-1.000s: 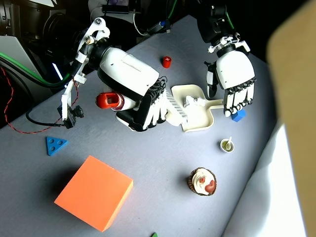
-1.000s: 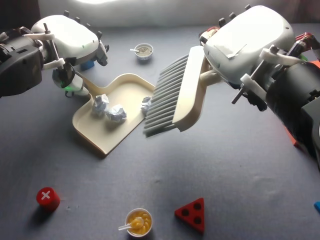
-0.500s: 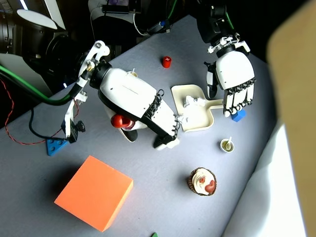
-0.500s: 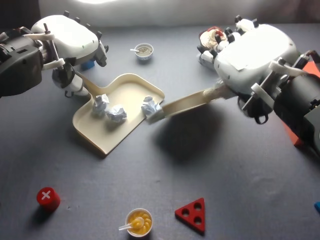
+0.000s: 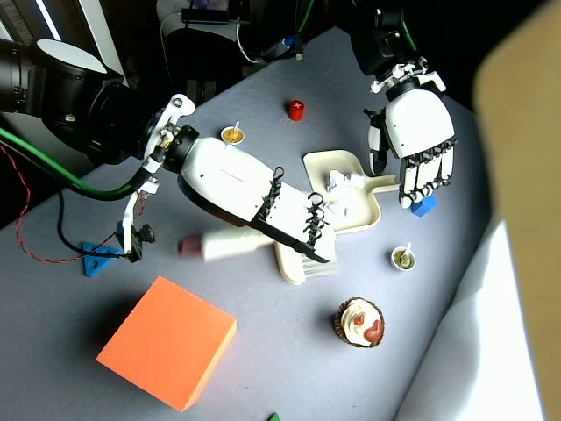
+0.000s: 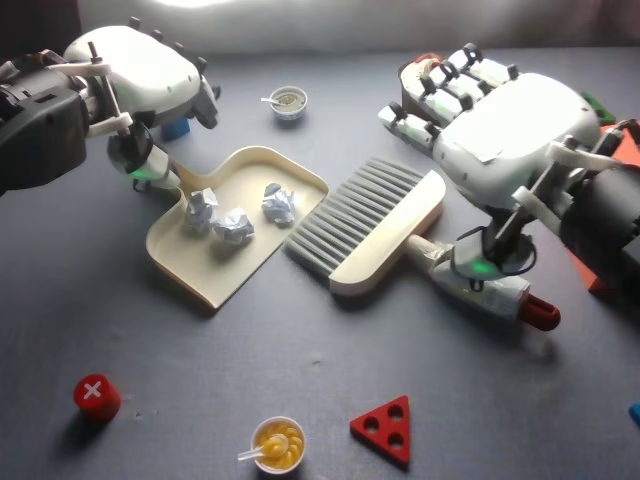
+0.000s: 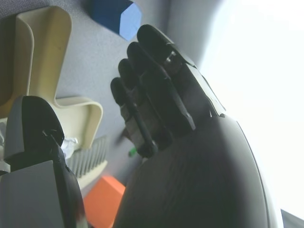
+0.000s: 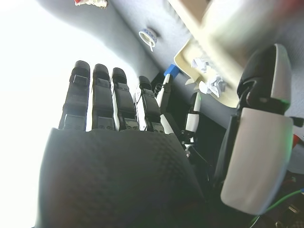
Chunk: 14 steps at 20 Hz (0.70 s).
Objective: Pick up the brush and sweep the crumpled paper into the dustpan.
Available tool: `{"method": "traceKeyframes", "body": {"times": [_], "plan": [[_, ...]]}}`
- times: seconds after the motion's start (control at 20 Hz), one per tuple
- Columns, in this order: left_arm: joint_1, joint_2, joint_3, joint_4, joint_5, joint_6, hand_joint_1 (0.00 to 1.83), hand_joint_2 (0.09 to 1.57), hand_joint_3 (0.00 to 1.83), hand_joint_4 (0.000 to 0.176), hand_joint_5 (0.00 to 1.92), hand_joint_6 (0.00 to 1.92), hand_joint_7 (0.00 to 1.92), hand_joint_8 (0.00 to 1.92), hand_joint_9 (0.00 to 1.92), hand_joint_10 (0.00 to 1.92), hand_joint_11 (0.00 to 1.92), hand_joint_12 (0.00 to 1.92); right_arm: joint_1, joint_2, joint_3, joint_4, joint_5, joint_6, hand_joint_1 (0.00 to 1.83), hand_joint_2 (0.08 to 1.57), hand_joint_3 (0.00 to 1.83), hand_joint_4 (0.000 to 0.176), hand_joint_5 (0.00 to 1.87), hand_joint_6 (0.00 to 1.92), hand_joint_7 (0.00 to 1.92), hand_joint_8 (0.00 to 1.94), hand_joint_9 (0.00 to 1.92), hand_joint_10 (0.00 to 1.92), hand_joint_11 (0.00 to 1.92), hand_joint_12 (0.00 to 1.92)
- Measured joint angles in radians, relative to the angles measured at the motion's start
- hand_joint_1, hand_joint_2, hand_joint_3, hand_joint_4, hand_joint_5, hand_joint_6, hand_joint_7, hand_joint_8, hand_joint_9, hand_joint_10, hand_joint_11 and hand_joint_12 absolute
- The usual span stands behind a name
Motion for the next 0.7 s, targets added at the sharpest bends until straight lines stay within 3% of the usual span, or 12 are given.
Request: {"method": "traceKeyframes", "body": {"times": [0.2,0.35,0.7], "plan": [[-0.006,-0.001,-0.022,-0.101,-0.001,0.083,1.09,1.0,0.0,0.0,0.73,0.0,0.76,0.0,0.76,0.0,0.54,0.67,0.0,0.068,-0.065,0.006,0.016,0.0,0.71,0.78,0.0,0.0,0.0,0.0,0.0,0.0,0.0,0.0,0.0,0.0],[0.026,-0.001,-0.031,-0.159,-0.041,0.09,1.09,0.99,0.0,0.0,0.73,0.0,0.77,0.0,0.77,0.0,0.56,0.67,0.0,0.161,-0.137,0.061,0.057,0.0,0.73,0.78,0.0,0.0,0.0,0.0,0.0,0.0,0.0,0.0,0.0,0.0],[0.038,0.01,-0.032,-0.18,-0.063,0.09,1.05,1.01,0.01,0.0,0.73,0.0,0.76,0.0,0.76,0.0,0.53,0.66,-0.031,0.366,-0.308,0.139,0.121,-0.046,0.66,0.81,0.01,0.0,0.0,0.0,0.0,0.0,0.0,0.0,0.0,0.0]]}}
